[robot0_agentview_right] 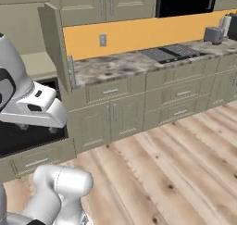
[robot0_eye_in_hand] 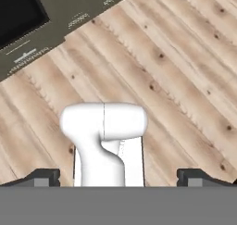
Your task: Pick up the bar soap and sponge from the sink, and place them back in the cabinet, and close the cabinet doors.
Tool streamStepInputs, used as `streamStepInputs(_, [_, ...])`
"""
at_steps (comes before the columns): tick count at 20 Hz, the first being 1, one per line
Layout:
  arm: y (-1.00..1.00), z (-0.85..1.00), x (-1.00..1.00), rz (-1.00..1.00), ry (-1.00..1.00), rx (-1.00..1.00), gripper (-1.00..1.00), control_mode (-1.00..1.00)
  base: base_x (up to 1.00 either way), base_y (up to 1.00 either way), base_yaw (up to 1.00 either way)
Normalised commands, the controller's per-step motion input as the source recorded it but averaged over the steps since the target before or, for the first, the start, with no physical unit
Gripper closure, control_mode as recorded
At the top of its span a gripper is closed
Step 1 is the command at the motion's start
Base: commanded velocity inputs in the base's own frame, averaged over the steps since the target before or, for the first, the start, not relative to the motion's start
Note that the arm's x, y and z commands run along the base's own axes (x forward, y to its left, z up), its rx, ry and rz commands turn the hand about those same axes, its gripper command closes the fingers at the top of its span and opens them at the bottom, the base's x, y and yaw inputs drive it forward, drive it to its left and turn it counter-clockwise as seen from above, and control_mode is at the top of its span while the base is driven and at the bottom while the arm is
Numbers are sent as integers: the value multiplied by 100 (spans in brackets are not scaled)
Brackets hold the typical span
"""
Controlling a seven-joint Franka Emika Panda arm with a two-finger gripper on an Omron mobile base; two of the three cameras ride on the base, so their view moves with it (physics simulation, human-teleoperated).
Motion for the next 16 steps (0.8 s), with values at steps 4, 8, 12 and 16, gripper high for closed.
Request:
streamStepInputs(4, [0, 0, 0, 0, 0, 0, -100, 100, 0, -23, -49])
streamStepInputs(8, [0, 0, 0, 0, 0, 0, -100, 100, 0, -19, -50])
streamStepInputs(12, [0, 0, 0, 0, 0, 0, -100, 100, 0, -13, -52])
streamStepInputs(16, [0, 0, 0, 0, 0, 0, -100, 100, 0, -16, -52])
